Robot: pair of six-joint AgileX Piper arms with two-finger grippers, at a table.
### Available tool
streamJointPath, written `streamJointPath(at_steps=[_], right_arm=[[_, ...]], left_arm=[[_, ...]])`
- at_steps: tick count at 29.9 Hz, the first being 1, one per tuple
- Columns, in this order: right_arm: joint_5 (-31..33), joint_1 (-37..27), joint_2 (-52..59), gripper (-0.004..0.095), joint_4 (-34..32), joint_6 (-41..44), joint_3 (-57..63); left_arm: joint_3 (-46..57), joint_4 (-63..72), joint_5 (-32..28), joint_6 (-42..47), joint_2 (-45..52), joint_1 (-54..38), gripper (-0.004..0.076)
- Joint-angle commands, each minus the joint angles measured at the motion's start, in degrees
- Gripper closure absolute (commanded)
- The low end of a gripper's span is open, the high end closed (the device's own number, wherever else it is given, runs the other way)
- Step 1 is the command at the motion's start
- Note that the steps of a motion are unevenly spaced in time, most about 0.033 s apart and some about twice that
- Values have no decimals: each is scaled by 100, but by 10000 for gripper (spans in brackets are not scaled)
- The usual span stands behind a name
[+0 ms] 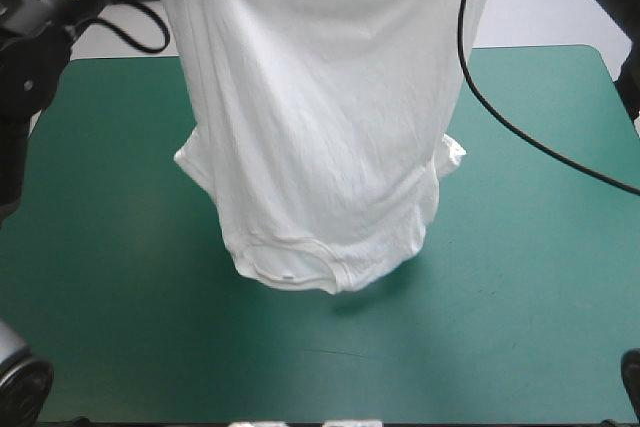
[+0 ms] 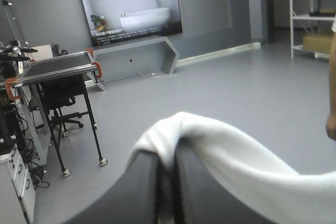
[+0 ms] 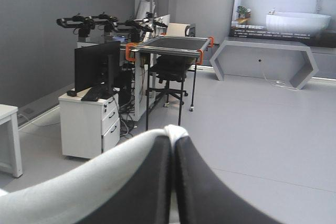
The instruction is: Fold the cloth
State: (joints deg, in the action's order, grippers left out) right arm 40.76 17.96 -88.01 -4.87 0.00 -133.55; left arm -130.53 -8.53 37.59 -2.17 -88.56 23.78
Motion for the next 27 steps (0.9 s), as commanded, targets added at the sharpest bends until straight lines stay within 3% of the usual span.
streamJointPath(at_steps=[1, 5, 9, 15, 19, 22, 25, 27], right_arm=[[-814, -338, -393, 925, -20, 77, -690], [-1149, -981, -1174, 925, 750, -44, -1491], [-1587, -1582, -1892, 925, 1962, -629, -2153], [-1337, -1877, -2426, 925, 2726, -1208, -2154], [-868, -1877, -2563, 925, 3020, -1652, -1779], [-292, -1877, -2561, 925, 3107, -2013, -1319], [-133, -1877, -2424, 925, 3133, -2182, -832], [-95, -1877, -2287, 925, 3133, -2215, -403]], left_arm=[[-745, 908, -1059, -80, -453, -537, 732], [-1737, 2485, -1273, -881, -1313, -1067, 732], [-2544, 3960, -1586, -1717, -2104, -1450, 733], [-2928, 5513, -1288, -2672, -2886, -1730, 733], [-2928, 5350, -438, -2802, -3174, -1730, 733], [-2928, 4961, 700, -2455, -3282, -1767, 734], [-2928, 4612, 1891, -1974, -3306, -1779, 734], [-2893, 4460, 2352, -1704, -3306, -1791, 734]])
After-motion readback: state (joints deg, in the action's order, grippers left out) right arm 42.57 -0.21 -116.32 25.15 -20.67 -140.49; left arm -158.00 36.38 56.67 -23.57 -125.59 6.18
